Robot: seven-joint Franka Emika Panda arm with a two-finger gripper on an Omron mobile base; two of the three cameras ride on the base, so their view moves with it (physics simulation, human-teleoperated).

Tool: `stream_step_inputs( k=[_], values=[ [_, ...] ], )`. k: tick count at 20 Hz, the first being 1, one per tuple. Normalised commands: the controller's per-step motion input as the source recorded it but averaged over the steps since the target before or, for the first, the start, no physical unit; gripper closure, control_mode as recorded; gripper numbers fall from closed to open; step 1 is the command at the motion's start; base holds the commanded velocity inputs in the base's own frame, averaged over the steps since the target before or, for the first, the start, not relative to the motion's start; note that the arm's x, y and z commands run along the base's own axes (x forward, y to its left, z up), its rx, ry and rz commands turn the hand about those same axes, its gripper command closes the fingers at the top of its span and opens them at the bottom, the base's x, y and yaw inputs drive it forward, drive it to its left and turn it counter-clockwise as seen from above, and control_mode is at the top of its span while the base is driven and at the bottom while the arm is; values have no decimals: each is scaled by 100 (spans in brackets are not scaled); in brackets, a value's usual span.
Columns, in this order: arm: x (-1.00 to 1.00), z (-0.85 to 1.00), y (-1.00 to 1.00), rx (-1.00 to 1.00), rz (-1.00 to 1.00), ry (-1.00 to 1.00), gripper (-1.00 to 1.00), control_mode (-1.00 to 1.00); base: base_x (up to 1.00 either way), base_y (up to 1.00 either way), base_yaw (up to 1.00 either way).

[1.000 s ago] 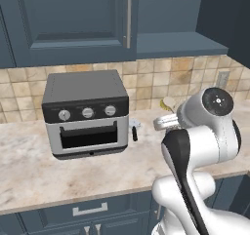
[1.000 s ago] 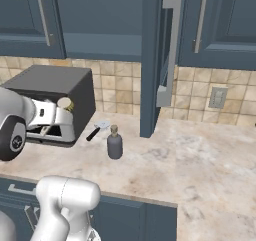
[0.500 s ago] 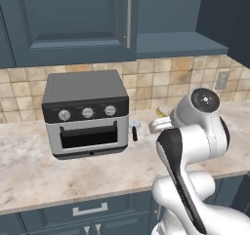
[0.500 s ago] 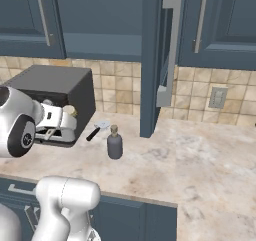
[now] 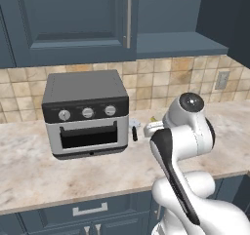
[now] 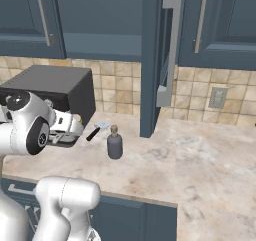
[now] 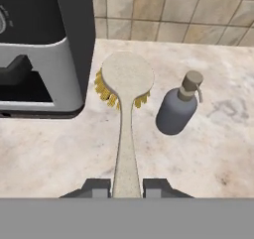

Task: Pick the dish brush and soap dispenser from the cabinet and place them on the counter.

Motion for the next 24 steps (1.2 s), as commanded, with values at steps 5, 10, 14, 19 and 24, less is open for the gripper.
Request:
stream_step_inputs(
  k=[5, 10, 14, 19, 24],
  values=[
    [20, -66, 0, 1, -2, 0, 100, -100, 0, 0, 0],
    [23, -73, -4, 3, -4, 1, 100, -100, 0, 0, 0],
    [17, -77, -3, 1, -5, 3, 100, -100, 0, 0, 0],
    [14, -65, 0, 0, -4, 1, 100, -100, 0, 0, 0],
    [24, -46, 0, 0, -1, 7, 100, -100, 0, 0, 0]
  ],
)
